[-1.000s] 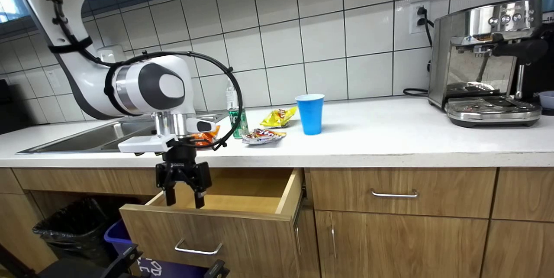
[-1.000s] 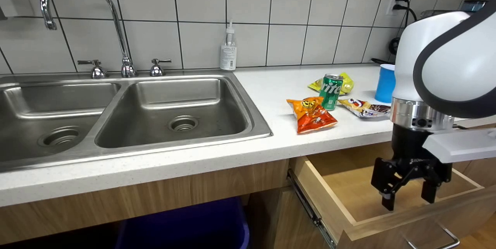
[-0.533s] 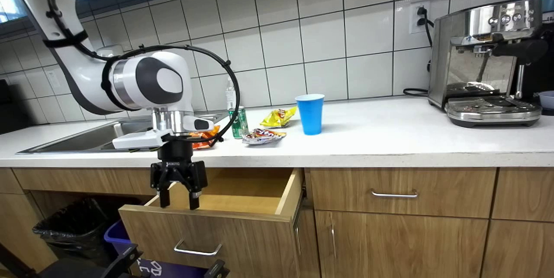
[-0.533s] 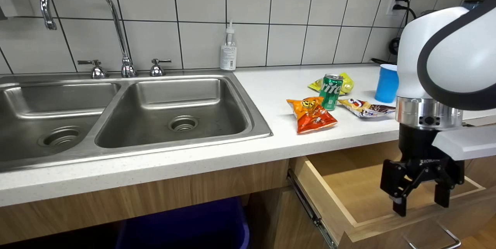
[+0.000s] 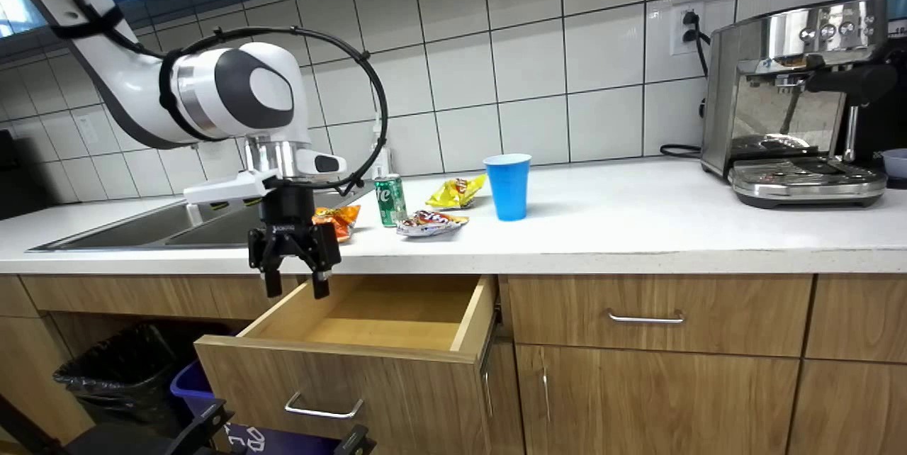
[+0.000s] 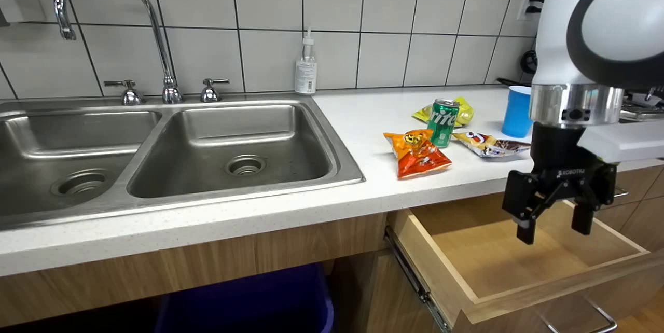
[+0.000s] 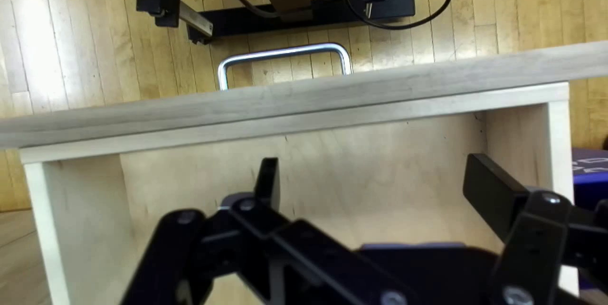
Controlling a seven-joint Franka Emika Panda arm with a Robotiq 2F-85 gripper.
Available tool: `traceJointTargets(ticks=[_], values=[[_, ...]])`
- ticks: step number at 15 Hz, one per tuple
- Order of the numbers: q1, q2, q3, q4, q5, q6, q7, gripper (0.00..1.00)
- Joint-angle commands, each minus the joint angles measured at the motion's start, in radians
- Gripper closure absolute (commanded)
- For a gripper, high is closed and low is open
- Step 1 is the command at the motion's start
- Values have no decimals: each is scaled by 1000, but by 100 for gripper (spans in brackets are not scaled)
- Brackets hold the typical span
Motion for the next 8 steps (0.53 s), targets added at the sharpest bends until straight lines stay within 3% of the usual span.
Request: traceJointTargets(ticks=[1, 6, 8], values=[[-14, -85, 25, 49, -32, -85, 34, 0], [-16, -106, 33, 131, -12, -121, -3, 0], [-19, -92, 33, 109, -6, -76, -2, 0]])
